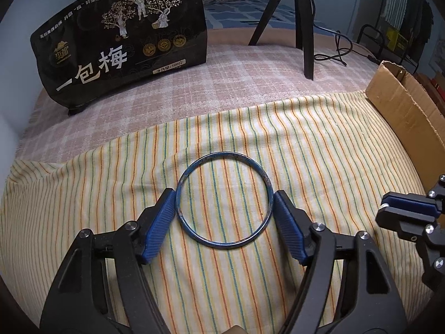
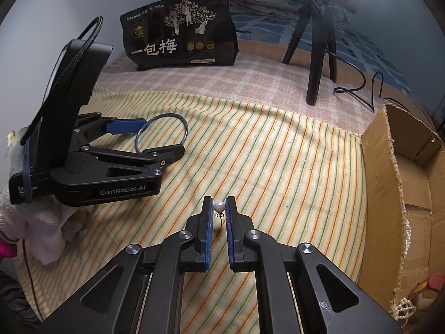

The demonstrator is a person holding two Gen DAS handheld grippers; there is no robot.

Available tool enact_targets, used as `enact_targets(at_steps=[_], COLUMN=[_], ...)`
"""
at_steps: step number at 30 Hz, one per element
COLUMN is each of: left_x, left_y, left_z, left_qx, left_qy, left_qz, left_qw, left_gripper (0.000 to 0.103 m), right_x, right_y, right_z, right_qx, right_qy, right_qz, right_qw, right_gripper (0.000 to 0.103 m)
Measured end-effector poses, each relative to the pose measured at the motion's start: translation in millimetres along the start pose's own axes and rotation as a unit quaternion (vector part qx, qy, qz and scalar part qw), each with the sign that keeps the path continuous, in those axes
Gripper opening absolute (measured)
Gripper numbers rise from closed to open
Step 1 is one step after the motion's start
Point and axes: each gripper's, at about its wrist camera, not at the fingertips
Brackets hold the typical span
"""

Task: Organize jewelry
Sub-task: 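Grasp the loose pearl with the right gripper while the left gripper lifts the bangle, then carry the bangle and pearl over the cardboard box with both grippers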

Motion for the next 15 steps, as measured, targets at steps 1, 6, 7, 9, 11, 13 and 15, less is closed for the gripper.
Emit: enact_targets(at_steps=[1,6,7,9,11,13,15], left_x=[1,13,18,26,34,43,51], left_y=[0,-1,-1,-1,-1,-1,-1], left_z=[0,-2,-3,-4,-7,-11,-17], left_qx=[0.000,0.003,0.002,0.000,-0.002,-0.006,-0.009], left_qy=[0.001,0.005,0.006,0.006,0.006,0.006,0.005], left_qz=[0.000,-0.004,-0.008,-0.013,-0.018,-0.023,-0.028], left_qw=[1.0000,1.0000,1.0000,0.9999,0.9998,0.9997,0.9996], left_gripper=[0.073,0.073,0.073,0.073,0.073,0.073,0.073], right_x=[2,13,16,22,29,36,44], right_y=[0,-2,-3,-4,-6,-8,-11], right_z=[0,-1,-2,-3,-4,-4,-4], right_qx=[0.001,0.000,0.000,-0.001,-0.001,-0.001,-0.001], right_qy=[-0.001,-0.004,-0.005,-0.006,-0.007,-0.008,-0.009], right_qz=[-0.001,-0.007,-0.009,-0.014,-0.019,-0.025,-0.030], right_qw=[1.000,1.000,1.000,1.000,1.000,1.000,1.000], right_gripper=[0.007,0.007,0.007,0.007,0.007,0.007,0.007])
Point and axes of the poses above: each gripper's, at about its wrist camera, not at the fingertips, and x roughly against the way its jaws point, z to its left, y to its top, and after that the axes turned 10 degrees about x, right-handed
